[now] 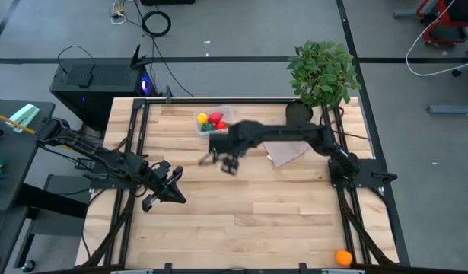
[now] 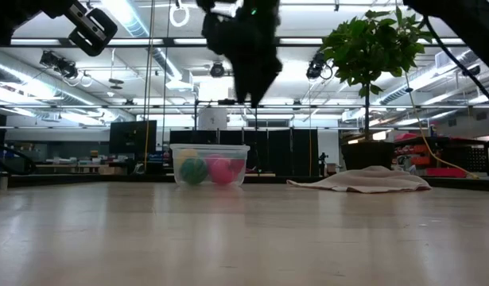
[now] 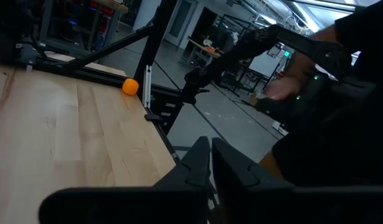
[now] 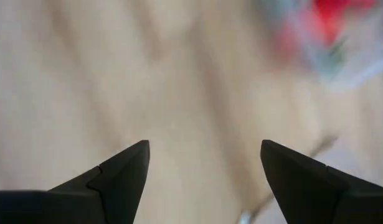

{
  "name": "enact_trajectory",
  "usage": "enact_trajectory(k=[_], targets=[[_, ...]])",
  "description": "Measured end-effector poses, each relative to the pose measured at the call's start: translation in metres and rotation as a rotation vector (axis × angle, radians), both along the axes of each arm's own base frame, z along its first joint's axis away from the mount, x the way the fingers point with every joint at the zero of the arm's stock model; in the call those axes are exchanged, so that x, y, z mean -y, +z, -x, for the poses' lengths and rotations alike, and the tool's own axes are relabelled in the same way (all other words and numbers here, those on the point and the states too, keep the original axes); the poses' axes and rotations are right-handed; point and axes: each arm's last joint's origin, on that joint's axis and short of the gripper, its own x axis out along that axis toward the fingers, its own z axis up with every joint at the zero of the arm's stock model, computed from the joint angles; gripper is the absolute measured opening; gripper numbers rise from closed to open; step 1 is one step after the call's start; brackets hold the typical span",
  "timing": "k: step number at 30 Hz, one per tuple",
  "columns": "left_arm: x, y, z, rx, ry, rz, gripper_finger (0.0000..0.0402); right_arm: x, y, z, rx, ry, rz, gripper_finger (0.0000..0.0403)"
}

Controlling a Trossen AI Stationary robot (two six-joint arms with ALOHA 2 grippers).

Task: Pick and placing Produce into tupperware
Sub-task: Put the orange into the container

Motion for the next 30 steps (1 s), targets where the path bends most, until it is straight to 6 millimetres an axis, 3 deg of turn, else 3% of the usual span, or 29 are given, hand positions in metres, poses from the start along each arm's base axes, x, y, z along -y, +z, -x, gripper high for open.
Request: enact_trajectory(k=[6, 10, 18, 25, 30], targets=[[0.000, 0.000, 0.000, 0.001, 0.000, -0.001, 0.0019, -0.066, -0.002, 0.024, -0.209, 0.066, -0.138, 0.0312], [0.000, 0.000, 0.000, 0.002, 0.000, -0.001, 0.0009, -0.104, -0.005, 0.031, -0.239, 0.099, -0.218, 0.0311], [0.000, 0.000, 0.000, 0.001, 0.000, 0.000, 0.0023, -0.146, -0.026, 0.056, -0.376, 0.041, -0.326, 0.0310], [0.000, 0.000, 0.000, 0.001, -0.010, 0.001, 0.0012, -0.176, -0.030, 0.124, -0.514, -0.083, -0.356, 0.0310], [0.000, 0.000, 0.000, 0.001, -0.011, 0.000, 0.0011, -0.200, -0.030, 0.176, -0.442, -0.241, -0.439, 0.0310]])
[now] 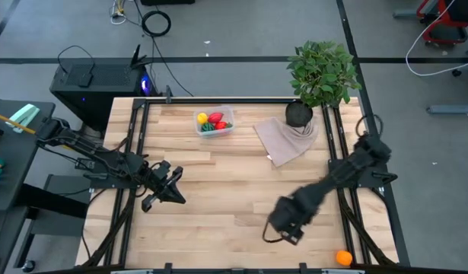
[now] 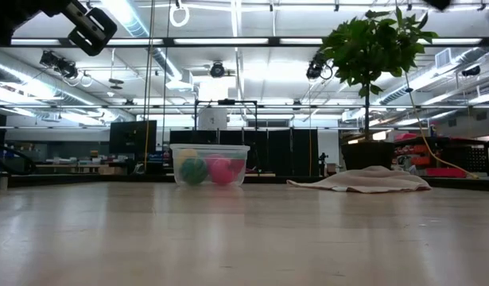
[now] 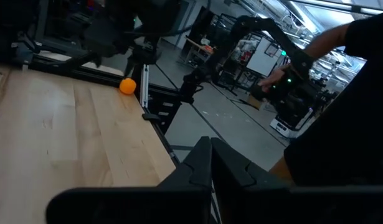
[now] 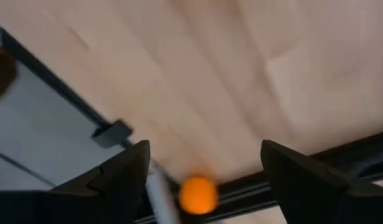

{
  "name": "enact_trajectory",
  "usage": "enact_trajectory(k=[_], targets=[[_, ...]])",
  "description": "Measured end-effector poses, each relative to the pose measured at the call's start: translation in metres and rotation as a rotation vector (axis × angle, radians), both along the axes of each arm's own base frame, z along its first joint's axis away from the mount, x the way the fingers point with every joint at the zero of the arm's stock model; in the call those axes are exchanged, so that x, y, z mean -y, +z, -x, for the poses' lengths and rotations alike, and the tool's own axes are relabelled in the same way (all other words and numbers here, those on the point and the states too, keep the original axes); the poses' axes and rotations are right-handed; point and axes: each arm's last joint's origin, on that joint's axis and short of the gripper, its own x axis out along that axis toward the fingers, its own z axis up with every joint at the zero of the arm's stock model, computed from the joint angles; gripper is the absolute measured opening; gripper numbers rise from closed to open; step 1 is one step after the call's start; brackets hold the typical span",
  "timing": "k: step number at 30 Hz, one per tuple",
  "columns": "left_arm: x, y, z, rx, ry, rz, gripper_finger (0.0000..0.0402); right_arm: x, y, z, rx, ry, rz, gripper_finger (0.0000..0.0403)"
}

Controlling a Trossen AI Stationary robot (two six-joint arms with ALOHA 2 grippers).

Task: Pick and placing Produce into tupperware
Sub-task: Put the orange into the container

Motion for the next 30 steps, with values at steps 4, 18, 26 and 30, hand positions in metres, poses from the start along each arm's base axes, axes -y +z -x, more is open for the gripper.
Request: enact_trajectory(k=[4, 18, 26, 30], targets=[[0.000, 0.000, 0.000, 0.002, 0.013, 0.002, 0.0020, -0.019, -0.010, 0.040, -0.015, -0.139, -0.005, 0.0315], [-0.001, 0.008, 0.000, 0.031, 0.024, 0.113, 0.0008, -0.073, -0.066, 0.113, -0.259, -0.378, -0.006, 0.0391], [-0.001, 0.008, 0.000, 0.026, 0.024, 0.120, 0.0017, -0.089, -0.085, 0.114, -0.319, -0.463, -0.004, 0.0384], [-0.001, 0.008, 0.000, 0.040, 0.026, 0.097, 0.0009, -0.093, -0.097, 0.114, -0.412, -0.451, 0.001, 0.0373]])
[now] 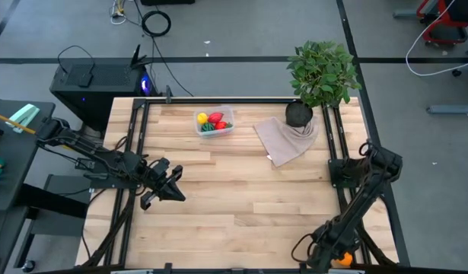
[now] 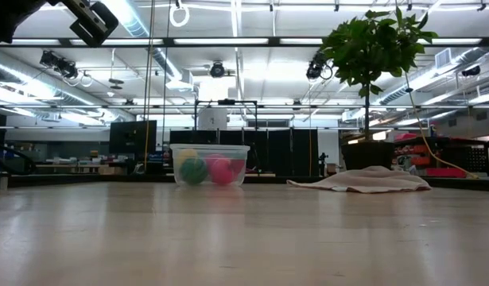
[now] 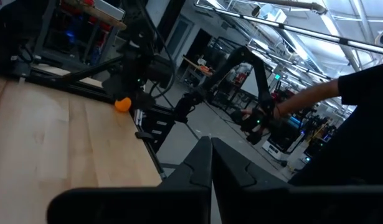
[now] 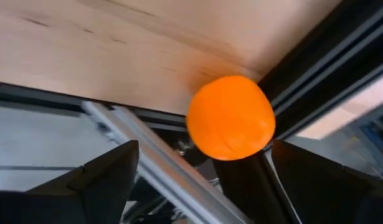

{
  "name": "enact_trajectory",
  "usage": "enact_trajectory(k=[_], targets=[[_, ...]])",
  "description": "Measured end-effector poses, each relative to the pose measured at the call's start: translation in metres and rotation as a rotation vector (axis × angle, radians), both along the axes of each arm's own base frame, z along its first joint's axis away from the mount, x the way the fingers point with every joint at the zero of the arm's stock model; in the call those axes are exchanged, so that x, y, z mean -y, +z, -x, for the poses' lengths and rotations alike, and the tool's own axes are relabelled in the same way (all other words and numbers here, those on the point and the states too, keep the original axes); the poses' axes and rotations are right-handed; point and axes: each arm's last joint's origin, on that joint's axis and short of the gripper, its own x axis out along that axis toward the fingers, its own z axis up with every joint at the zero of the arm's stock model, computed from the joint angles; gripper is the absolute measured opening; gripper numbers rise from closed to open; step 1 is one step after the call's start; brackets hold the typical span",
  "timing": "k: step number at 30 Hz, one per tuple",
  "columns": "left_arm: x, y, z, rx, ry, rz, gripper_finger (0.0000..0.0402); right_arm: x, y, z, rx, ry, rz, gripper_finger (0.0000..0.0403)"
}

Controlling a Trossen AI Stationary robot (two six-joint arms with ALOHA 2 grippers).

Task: Pick and placing Produce into tupperware
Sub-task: Put the orange into the container

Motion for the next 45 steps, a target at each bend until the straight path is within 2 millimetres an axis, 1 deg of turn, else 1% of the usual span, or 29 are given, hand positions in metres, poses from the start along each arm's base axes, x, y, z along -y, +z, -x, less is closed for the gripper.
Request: enact_trajectory(k=[4, 12, 23, 30, 34, 38, 40, 42, 45], targets=[[0.000, 0.000, 0.000, 0.002, -0.010, -0.003, 0.0009, -0.001, -0.006, 0.000, -0.047, -0.001, -0.003, 0.0365], [0.001, 0.000, 0.000, 0.001, -0.025, -0.009, 0.0030, -0.005, -0.005, 0.004, -0.078, -0.025, 0.002, 0.0364], [0.001, -0.001, 0.000, -0.006, -0.032, -0.013, 0.0012, -0.007, -0.008, 0.011, -0.073, -0.128, 0.118, 0.0358], [0.001, -0.002, 0.000, -0.011, -0.031, -0.013, 0.0020, -0.009, -0.008, 0.012, -0.075, -0.182, 0.142, 0.0354], [0.001, -0.002, 0.000, -0.012, -0.032, -0.012, 0.0021, -0.010, -0.008, 0.015, -0.070, -0.175, 0.149, 0.0354], [0.001, -0.002, 0.000, -0.012, -0.032, -0.012, 0.0014, -0.013, -0.009, 0.018, -0.061, -0.161, 0.150, 0.0351], [0.001, -0.002, 0.000, -0.012, -0.031, -0.012, 0.0011, -0.015, -0.014, 0.020, -0.064, -0.153, 0.157, 0.0348], [0.001, -0.002, 0.000, -0.012, -0.031, -0.011, 0.0010, -0.020, -0.023, 0.024, -0.093, -0.138, 0.157, 0.0343], [0.001, -0.002, 0.000, -0.014, -0.032, -0.008, 0.0014, -0.025, -0.037, 0.023, -0.116, -0.140, 0.156, 0.0335]])
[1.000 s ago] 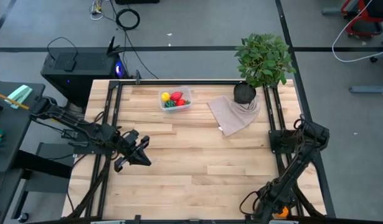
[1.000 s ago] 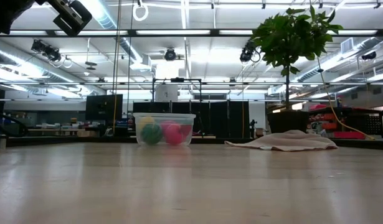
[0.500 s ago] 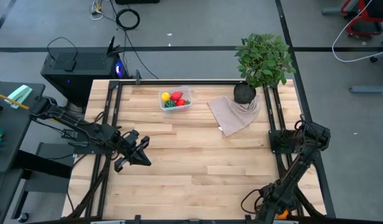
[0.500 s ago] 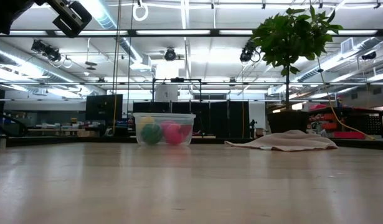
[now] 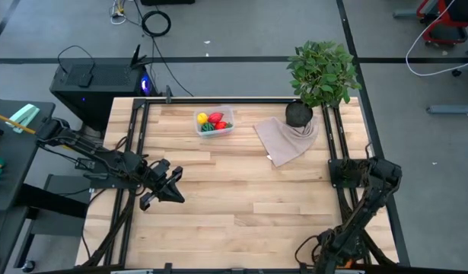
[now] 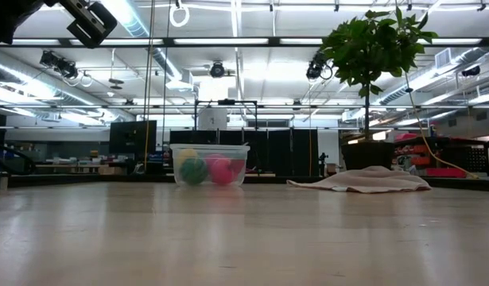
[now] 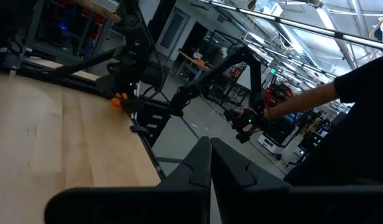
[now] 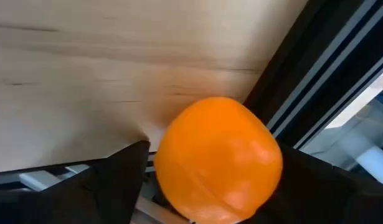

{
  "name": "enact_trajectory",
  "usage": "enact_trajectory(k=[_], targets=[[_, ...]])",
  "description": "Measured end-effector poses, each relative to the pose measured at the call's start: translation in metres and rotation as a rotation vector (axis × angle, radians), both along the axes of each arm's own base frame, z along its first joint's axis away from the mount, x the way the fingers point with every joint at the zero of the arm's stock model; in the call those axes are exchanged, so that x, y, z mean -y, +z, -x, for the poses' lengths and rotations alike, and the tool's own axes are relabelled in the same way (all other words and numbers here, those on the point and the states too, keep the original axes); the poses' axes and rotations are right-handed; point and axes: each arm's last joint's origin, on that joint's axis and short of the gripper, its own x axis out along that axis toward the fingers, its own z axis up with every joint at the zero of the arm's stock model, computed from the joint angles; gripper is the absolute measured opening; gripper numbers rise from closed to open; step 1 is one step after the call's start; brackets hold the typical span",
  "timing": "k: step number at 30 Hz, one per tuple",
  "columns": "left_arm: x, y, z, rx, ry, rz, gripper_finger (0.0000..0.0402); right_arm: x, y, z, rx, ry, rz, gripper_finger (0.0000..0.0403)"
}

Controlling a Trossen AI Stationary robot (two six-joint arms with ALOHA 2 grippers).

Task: Pick and placing Produce into tupperware
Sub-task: Put the orange into the container

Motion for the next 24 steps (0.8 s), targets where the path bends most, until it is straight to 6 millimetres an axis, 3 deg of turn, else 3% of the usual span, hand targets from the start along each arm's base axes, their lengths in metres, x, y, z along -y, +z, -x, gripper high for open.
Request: enact_trajectory(k=[16, 24], targets=[[0.000, 0.000, 0.000, 0.003, 0.001, -0.002, 0.0011, 0.005, 0.007, -0.009, 0.100, -0.010, 0.026, 0.0253], [0.000, 0.000, 0.000, 0.003, 0.002, -0.003, 0.0020, 0.031, 0.013, -0.054, 0.314, -0.026, 0.039, 0.0267]])
